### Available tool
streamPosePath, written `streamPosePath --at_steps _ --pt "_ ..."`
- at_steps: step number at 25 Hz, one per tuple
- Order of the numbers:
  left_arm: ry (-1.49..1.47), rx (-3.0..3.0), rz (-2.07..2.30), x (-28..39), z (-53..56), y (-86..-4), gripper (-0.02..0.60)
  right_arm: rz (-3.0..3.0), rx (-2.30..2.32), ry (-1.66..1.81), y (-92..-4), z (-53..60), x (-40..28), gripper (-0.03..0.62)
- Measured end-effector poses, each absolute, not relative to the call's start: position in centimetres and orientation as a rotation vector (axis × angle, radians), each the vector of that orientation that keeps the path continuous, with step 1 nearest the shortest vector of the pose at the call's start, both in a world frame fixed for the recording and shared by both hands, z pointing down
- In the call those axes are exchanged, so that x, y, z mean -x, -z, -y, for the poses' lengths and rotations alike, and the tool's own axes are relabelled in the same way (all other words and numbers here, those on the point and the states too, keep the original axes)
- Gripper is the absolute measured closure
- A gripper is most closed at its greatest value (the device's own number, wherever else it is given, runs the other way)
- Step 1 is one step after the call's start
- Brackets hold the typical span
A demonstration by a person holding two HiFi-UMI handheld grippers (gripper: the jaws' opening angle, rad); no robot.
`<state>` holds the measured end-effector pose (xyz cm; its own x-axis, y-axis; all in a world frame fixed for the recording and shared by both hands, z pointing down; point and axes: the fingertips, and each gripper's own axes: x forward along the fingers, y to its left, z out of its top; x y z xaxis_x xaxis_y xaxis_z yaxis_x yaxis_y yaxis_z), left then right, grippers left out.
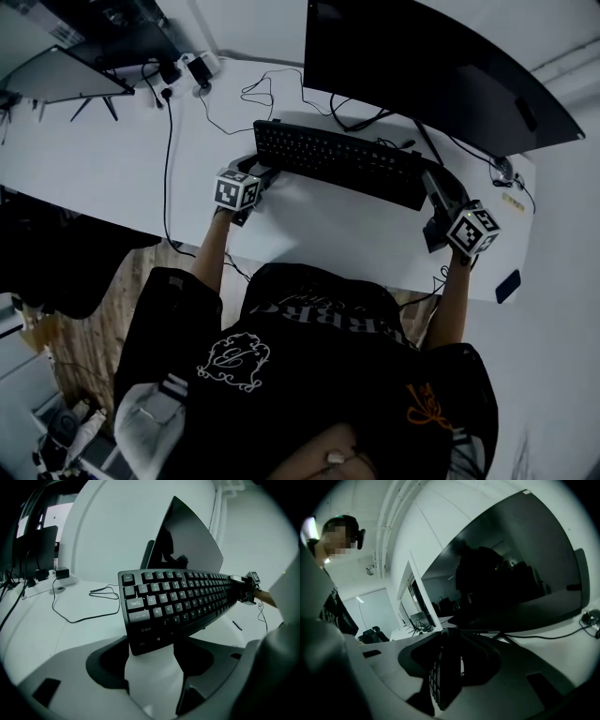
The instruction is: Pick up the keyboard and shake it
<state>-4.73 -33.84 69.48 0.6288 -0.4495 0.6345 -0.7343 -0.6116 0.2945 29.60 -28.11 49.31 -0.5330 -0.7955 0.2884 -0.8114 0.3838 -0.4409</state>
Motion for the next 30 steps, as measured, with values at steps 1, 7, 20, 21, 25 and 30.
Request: streamPosePath --at_steps 1,7,20,21,25,30 --pt "-0.687 -2.314 0.928 4.7 34.0 -69.3 0.278 2.609 -1.475 -0.805 -48.6 28.0 -29.3 0.459" --pt "-0.591 -2.378 0.966 4.3 36.1 -67.2 0.278 2.78 -1.332 -0.512 -43.7 27.2 -27.5 0.468" --pt "-0.435 -2.51 1.059 4.3 40.6 -61.2 0.278 2.768 -1.153 -0.042 -36.9 24.8 -23.6 0.474" --pt "-0.428 -2.515 1.066 4.3 40.7 -60.8 0.278 2.768 -1.146 -0.022 -36.5 24.6 -23.5 0.474" --pt "-0.405 -2.547 1.102 4.4 40.9 -59.0 0.278 2.767 -1.126 0.036 -35.7 23.7 -23.4 0.474" --pt "-0.419 -2.569 1.115 4.5 40.6 -58.5 0.278 2.763 -1.131 0.031 -35.8 22.7 -23.5 0.474"
